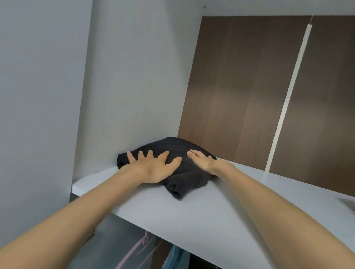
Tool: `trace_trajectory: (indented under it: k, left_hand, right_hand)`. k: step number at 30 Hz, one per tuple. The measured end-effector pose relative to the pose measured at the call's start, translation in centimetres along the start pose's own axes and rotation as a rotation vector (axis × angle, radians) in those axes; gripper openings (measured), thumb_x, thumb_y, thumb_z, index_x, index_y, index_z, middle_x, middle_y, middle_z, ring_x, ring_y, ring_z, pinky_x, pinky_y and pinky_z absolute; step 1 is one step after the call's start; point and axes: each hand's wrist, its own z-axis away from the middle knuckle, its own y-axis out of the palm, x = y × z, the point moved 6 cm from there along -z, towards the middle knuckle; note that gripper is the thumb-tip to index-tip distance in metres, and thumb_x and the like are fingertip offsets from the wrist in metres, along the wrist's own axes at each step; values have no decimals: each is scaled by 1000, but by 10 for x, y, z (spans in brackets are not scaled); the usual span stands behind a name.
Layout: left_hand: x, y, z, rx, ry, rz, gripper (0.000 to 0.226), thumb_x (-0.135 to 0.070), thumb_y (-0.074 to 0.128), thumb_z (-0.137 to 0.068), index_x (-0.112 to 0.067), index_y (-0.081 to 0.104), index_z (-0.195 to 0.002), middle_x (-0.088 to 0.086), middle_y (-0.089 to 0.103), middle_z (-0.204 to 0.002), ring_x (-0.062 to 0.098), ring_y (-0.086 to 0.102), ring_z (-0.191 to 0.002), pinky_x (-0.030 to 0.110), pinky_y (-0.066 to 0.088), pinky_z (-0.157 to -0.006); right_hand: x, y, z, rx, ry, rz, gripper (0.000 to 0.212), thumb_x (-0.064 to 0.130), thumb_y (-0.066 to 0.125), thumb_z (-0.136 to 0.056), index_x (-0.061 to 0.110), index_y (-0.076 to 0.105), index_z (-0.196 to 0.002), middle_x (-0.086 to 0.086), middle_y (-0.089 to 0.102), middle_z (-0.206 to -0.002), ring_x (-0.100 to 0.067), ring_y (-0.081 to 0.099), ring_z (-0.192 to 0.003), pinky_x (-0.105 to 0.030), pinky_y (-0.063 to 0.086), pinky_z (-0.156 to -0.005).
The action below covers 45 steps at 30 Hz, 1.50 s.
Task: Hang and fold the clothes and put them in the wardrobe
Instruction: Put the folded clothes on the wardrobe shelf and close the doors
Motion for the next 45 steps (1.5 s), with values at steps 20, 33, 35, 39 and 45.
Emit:
trace_trajectory:
  k: [20,33,35,39,45]
  left_hand:
    - [-14,-80,91,-386,290,598,39,-29,39,-99,-17,49,-134,6,53,-135,21,47,-126,29,35,-100]
    - [-17,-58,254,-358,333,758,40,-33,38,-99,-21,42,-137,0,54,-133,20,51,-121,41,41,-104]
    - [-15,-47,282,-353,305,787,42,-34,39,-98,-22,39,-139,-1,57,-126,19,53,-118,38,42,-102]
    - [-10,-33,349,-374,285,796,46,-31,41,-99,-21,33,-143,-5,50,-118,17,52,-115,28,36,-92]
    - [0,-26,429,-389,275,754,43,-28,39,-100,-21,34,-142,-22,49,-94,1,49,-86,27,35,-88]
  right_hand:
    - [26,-68,190,-481,-270,-450,33,20,51,-95,19,53,-128,-1,57,-121,-16,54,-109,-29,45,-94]
    - [12,-15,377,-349,-250,-701,35,17,50,-98,17,48,-132,0,55,-118,-18,56,-102,-30,49,-84]
    - [6,-4,404,-340,-235,-712,34,17,50,-98,18,48,-131,-2,54,-120,-18,57,-104,-30,50,-86]
    - [-2,17,456,-307,-215,-744,34,16,50,-97,19,49,-131,-3,56,-122,-20,58,-107,-32,50,-89]
    - [1,35,521,-308,-234,-767,33,18,50,-98,20,48,-131,1,57,-114,-18,58,-105,-25,49,-80]
